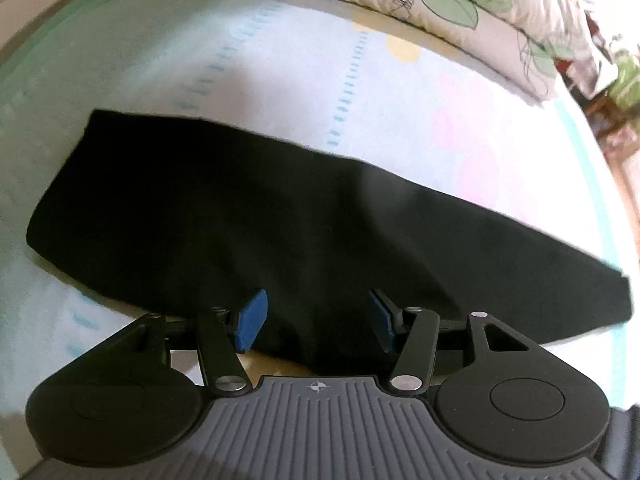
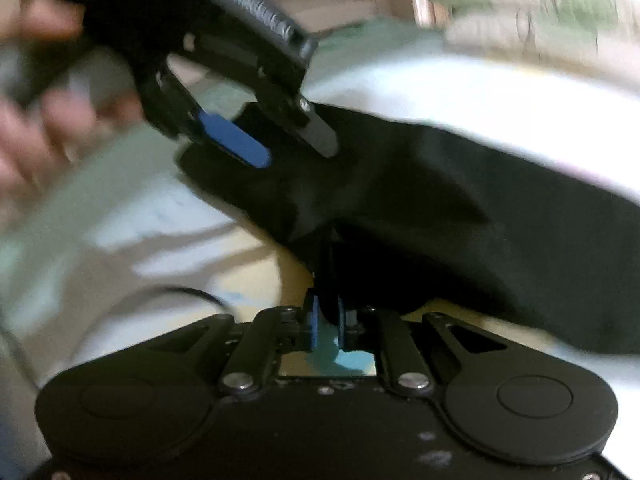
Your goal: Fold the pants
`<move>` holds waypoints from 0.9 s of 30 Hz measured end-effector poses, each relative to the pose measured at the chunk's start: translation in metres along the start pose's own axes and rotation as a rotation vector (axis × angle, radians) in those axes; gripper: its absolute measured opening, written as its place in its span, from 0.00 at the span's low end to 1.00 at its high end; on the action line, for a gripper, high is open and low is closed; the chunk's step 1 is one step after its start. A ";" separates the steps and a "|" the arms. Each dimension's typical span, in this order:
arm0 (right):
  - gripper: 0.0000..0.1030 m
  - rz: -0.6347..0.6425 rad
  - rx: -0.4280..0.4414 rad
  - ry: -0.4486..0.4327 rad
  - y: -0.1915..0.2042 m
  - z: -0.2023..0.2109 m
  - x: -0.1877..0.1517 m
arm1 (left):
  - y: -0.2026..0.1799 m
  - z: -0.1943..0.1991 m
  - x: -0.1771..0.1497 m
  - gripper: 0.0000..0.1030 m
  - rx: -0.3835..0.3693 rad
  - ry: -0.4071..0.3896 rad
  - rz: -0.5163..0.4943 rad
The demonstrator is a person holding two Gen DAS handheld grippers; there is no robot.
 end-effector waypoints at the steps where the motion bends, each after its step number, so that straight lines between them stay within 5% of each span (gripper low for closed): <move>1: 0.11 -0.012 0.043 0.008 0.008 -0.001 0.000 | -0.003 0.001 0.000 0.52 0.017 -0.011 -0.021; 8: 0.11 -0.105 0.067 0.002 0.001 -0.007 -0.007 | -0.030 -0.001 -0.007 0.52 0.045 -0.036 -0.144; 17: 0.16 0.023 0.041 0.014 0.016 0.046 -0.010 | -0.037 -0.047 -0.024 0.54 0.093 0.090 -0.227; 27: 0.22 -0.012 -0.251 -0.112 -0.069 0.135 0.005 | -0.038 -0.014 -0.038 0.54 0.099 0.057 -0.190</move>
Point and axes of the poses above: each gripper's, at about its wrist camera, not at the fingertips, and z roughly against the way its jaws point, y to its left, x to its top, the point moved 7 cm from there along -z, roughly the way its jaws point, and after that the axes turned 14 degrees about x, right-handed, at the moved point
